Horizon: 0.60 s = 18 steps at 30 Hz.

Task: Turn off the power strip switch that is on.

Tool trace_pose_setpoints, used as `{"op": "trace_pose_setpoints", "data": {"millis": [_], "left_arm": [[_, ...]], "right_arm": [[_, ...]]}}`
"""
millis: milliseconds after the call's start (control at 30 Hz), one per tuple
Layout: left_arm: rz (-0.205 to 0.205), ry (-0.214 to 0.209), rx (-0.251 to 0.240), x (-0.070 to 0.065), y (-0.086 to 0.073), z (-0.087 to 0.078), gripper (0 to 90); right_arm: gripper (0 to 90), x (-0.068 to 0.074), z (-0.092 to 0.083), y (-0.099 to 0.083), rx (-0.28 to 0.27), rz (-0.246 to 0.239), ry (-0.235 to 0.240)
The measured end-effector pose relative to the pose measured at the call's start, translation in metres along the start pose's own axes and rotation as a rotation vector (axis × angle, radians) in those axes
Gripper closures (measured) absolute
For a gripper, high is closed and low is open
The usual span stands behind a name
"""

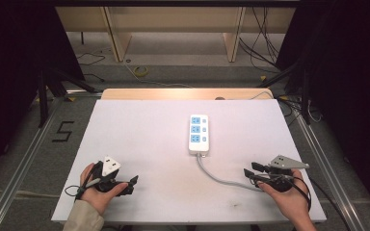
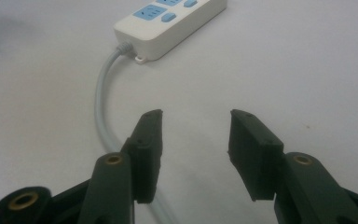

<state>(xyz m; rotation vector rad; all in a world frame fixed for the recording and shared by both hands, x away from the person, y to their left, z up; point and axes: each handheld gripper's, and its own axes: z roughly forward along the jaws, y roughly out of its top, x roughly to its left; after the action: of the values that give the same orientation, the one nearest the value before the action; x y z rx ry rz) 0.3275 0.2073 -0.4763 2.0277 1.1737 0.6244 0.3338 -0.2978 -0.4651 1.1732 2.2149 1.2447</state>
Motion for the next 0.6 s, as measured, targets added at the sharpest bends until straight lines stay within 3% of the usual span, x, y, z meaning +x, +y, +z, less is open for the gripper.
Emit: {"op": "trace_pose_setpoints", "data": {"millis": [300, 467, 600], "left_arm": [[0.0, 0.016, -0.002, 0.001, 0.0, -0.001, 6.3], [-0.003, 0.018, -0.001, 0.0, 0.0, 0.001, 7.7], [0.0, 0.021, -0.001, 0.0, 0.001, 0.0, 8.2]], "right_arm": [[65.2, 0.001, -0.001, 0.003, 0.013, -0.026, -0.01], [86.7, 0.002, -0.003, 0.009, 0.0, -0.066, -0.008], [90.0, 0.002, 0.0, 0.013, 0.013, -0.069, -0.015]]}}
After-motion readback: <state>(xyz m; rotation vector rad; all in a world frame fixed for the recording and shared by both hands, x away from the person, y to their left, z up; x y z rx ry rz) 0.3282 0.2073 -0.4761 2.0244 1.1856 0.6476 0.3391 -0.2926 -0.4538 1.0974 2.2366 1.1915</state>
